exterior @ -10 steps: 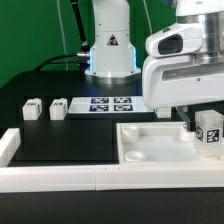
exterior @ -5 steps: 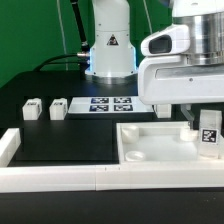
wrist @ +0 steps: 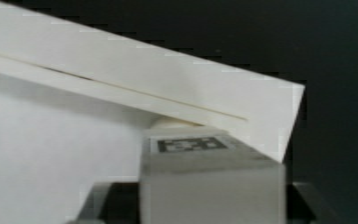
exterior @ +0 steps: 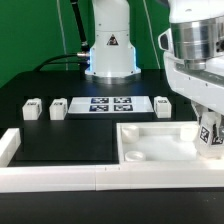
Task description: Assemble square table
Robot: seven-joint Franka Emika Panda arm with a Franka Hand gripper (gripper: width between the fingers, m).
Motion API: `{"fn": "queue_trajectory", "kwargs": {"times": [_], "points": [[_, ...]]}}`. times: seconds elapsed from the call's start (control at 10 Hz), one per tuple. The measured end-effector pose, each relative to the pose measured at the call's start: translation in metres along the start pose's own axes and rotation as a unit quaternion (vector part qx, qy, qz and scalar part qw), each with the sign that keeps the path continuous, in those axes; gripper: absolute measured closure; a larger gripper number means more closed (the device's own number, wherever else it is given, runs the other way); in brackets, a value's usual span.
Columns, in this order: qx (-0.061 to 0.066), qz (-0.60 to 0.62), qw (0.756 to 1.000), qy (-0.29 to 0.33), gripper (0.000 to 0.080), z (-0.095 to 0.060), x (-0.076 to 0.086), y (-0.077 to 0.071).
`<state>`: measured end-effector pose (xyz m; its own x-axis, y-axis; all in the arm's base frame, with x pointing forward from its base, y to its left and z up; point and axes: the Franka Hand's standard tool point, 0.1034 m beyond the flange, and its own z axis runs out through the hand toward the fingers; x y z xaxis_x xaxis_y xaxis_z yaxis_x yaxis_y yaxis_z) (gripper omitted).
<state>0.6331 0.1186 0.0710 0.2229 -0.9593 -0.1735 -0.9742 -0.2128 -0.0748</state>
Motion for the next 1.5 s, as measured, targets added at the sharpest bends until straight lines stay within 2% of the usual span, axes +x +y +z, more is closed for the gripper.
{"fn": "queue_trajectory", "kwargs": {"times": [0.2, 0.3, 0.4, 0.5, 0.6, 0.8, 0.9, 1.0, 1.1, 1.2, 1.3, 1.4, 1.5], "points": [[0.000, 0.023, 1.000, 0.000, 0.0496, 0.0007, -0.0005, 0.0004], [0.004, -0.037, 0.999, 0.004, 0.0496, 0.0011, 0.0004, -0.0005], [0.017, -0.134, 0.991, 0.013, 0.0272, 0.0031, 0.0009, -0.0020], [0.013, -0.257, 0.966, 0.021, 0.0181, 0.0032, 0.0007, -0.0024], [0.011, -0.287, 0.958, 0.023, 0.0181, 0.0032, 0.0016, -0.0022], [0.007, -0.380, 0.925, 0.026, 0.0156, 0.0030, 0.0029, -0.0020], [-0.008, -0.481, 0.876, 0.040, 0.0151, 0.0012, 0.0010, -0.0027], [-0.016, -0.554, 0.831, 0.044, 0.0151, 0.0003, -0.0027, -0.0033], [-0.018, -0.579, 0.814, 0.044, 0.0151, 0.0009, -0.0035, -0.0030], [-0.017, -0.572, 0.819, 0.043, 0.0181, 0.0013, -0.0027, -0.0028], [-0.017, -0.567, 0.822, 0.044, 0.0315, 0.0015, -0.0027, -0.0027], [-0.017, -0.565, 0.824, 0.043, 0.0315, 0.0017, -0.0026, -0.0026], [-0.017, -0.548, 0.835, 0.044, 0.0464, 0.0019, -0.0019, -0.0022]]}}
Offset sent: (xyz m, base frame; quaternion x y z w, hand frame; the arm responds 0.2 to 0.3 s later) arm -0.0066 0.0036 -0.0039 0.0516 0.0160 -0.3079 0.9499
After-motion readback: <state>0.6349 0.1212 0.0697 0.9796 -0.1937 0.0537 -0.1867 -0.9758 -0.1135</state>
